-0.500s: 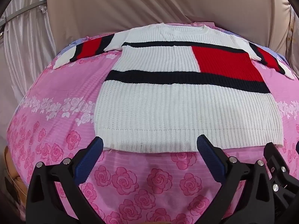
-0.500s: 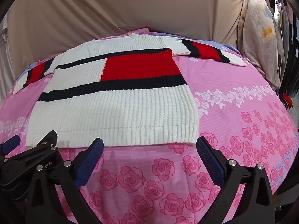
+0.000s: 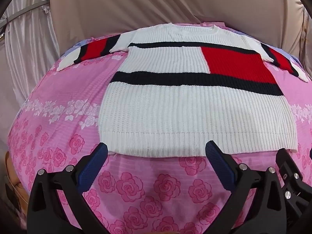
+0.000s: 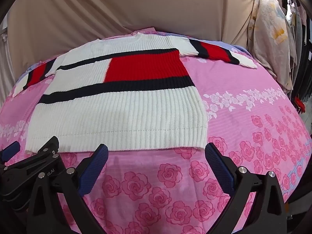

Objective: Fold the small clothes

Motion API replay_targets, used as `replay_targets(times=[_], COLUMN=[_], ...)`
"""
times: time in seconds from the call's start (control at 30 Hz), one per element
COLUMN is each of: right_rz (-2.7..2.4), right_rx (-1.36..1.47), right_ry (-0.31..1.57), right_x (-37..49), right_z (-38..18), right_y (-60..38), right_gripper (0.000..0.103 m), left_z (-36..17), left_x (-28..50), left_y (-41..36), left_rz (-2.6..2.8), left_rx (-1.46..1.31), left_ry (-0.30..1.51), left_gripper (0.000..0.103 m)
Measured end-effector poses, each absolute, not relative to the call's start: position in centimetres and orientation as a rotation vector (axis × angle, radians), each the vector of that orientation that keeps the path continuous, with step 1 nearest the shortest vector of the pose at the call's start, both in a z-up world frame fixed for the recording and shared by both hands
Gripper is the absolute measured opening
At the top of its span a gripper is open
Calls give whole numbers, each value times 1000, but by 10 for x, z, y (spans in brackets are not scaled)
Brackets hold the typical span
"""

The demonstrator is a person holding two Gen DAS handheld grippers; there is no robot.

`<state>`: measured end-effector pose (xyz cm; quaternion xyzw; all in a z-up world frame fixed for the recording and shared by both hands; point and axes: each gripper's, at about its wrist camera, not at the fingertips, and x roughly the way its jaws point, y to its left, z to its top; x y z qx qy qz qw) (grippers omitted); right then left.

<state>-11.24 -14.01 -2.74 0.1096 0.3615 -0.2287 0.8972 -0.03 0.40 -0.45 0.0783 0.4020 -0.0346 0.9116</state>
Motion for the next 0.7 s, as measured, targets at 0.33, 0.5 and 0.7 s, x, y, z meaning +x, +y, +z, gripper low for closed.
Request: replay_targets(times=[0.33,0.5,0.7], right_rz=[-477,-477,-478], right_rx=[223,223,221], right_ry=[750,752,754], right_x=[-114,-114,-115], right_z=[-30,-30,-31], right_y=[-141,-142,-142], right_gripper=[98,98,98], left_z=[-5,-6,-5], left_x=[0,2,0], left_y=[5,6,5], left_rz=[-70,-69,-68], left_rx=[163,164,163], left_ry=[822,822,820], left_gripper=[98,98,98])
